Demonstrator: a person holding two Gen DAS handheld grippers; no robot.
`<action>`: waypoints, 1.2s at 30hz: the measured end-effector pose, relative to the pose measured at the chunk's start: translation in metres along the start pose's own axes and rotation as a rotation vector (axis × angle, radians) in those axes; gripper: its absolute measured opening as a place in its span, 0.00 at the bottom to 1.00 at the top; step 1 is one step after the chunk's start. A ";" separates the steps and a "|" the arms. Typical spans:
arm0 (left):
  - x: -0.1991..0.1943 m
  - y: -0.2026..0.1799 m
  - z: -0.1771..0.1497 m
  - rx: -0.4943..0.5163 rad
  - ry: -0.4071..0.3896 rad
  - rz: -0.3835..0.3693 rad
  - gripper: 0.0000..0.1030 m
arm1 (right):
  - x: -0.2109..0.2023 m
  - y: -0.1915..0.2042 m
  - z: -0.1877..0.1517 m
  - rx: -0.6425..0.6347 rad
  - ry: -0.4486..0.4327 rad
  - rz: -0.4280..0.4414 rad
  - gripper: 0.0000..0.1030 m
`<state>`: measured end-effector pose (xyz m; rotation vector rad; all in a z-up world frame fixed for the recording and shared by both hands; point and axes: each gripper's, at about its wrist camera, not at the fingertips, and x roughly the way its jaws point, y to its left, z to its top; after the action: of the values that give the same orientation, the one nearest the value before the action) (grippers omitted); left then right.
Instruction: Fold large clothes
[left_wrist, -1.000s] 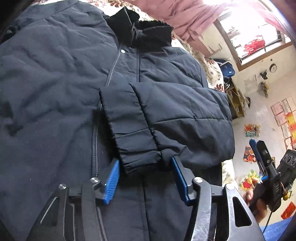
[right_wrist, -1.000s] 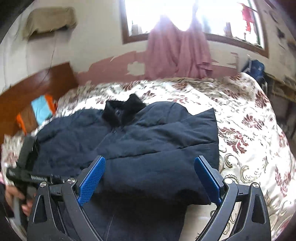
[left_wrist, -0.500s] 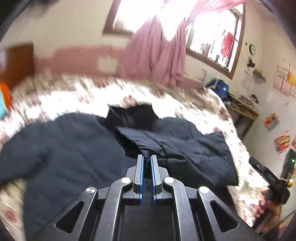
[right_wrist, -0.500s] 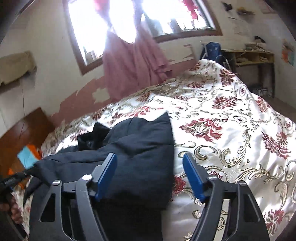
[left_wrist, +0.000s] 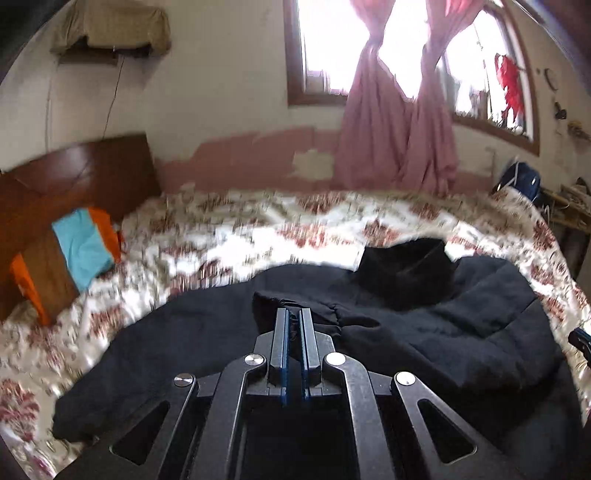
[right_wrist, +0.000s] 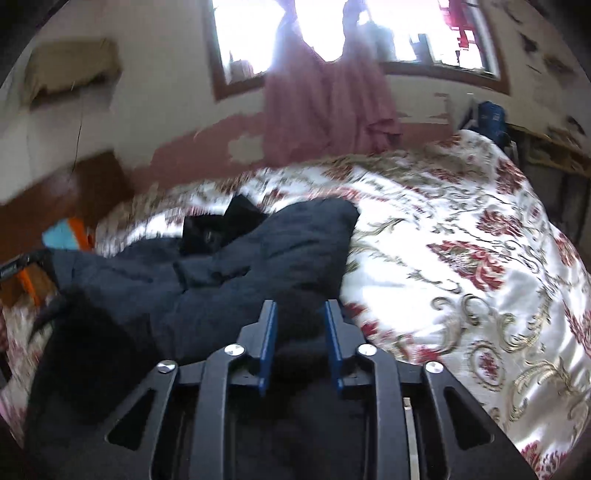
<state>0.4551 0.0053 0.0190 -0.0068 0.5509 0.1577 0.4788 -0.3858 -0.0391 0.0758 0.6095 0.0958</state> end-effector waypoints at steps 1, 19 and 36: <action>0.008 0.003 -0.007 -0.003 0.021 0.002 0.06 | 0.007 0.005 -0.002 -0.021 0.024 -0.003 0.19; 0.071 0.003 -0.068 0.092 0.247 0.078 0.08 | 0.053 0.029 -0.025 -0.128 0.186 -0.097 0.19; 0.013 0.120 -0.092 -0.511 0.222 -0.219 0.86 | -0.012 0.030 -0.023 -0.121 0.075 -0.006 0.66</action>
<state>0.3997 0.1208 -0.0619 -0.5851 0.7145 0.0807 0.4536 -0.3564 -0.0481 -0.0474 0.6777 0.1297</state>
